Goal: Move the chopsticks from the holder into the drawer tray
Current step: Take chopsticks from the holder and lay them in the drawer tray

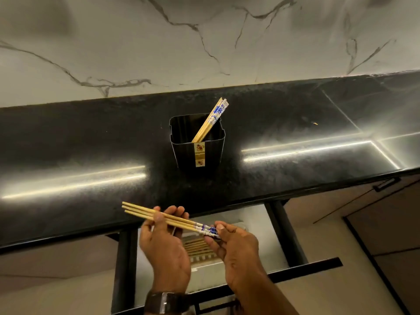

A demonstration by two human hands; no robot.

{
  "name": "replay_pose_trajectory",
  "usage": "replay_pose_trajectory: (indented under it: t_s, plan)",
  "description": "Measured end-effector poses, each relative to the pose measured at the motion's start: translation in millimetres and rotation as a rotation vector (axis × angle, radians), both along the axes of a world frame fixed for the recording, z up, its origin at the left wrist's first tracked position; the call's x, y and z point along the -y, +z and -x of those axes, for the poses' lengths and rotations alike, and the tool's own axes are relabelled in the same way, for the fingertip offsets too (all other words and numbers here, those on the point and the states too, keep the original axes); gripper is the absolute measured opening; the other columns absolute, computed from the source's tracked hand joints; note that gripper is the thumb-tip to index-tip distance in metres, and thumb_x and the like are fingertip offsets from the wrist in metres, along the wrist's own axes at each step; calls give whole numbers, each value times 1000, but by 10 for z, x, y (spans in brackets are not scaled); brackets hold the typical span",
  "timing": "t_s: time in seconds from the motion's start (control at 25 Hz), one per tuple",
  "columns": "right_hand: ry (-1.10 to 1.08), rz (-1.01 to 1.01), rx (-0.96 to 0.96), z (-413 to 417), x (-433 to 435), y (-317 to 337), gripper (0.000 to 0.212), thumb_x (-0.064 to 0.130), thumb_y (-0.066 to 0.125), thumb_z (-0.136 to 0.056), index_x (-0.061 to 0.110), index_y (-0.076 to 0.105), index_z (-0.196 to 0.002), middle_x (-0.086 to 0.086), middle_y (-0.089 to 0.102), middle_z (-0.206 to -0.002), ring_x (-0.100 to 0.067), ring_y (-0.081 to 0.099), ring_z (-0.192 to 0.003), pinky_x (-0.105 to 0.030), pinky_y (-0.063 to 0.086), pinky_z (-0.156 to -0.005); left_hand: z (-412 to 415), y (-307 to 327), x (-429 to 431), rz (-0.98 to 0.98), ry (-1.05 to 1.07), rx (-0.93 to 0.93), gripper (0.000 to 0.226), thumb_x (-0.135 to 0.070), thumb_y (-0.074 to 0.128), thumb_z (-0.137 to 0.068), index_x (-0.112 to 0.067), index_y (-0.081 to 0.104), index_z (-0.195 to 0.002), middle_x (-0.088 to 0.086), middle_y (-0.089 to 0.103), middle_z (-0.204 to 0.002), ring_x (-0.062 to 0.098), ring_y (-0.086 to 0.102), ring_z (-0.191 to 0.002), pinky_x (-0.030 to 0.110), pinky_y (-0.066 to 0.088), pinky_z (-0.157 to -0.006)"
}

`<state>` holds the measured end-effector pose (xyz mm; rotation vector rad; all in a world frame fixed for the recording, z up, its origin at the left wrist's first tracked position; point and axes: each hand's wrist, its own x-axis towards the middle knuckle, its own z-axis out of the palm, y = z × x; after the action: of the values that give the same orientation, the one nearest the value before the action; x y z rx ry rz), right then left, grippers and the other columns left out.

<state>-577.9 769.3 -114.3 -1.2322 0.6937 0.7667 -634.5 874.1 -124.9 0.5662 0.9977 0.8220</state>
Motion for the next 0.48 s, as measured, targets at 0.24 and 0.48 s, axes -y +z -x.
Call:
replay_pose_trajectory:
  t_s: [0.24, 0.48]
  plan:
    - [58, -4, -5, -77, 243, -157, 14, 0, 61, -99, -7, 73, -101, -24, 79, -93, -34, 79, -82, -35, 66, -64, 198, -41, -181, -268, 61, -118, 44, -13, 54, -106, -23, 47, -149, 8, 75, -108, 25, 80, -88, 32, 66, -71]
    - [-69, -62, -52, -84, 171, -277, 13, 0, 54, -103, -1, 63, -112, -25, 69, -111, -39, 70, -105, -46, 59, -91, 234, -304, -120, -180, 64, -238, 33, -11, 55, -106, -11, 55, -139, 16, 72, -113, 31, 78, -93, 28, 66, -70]
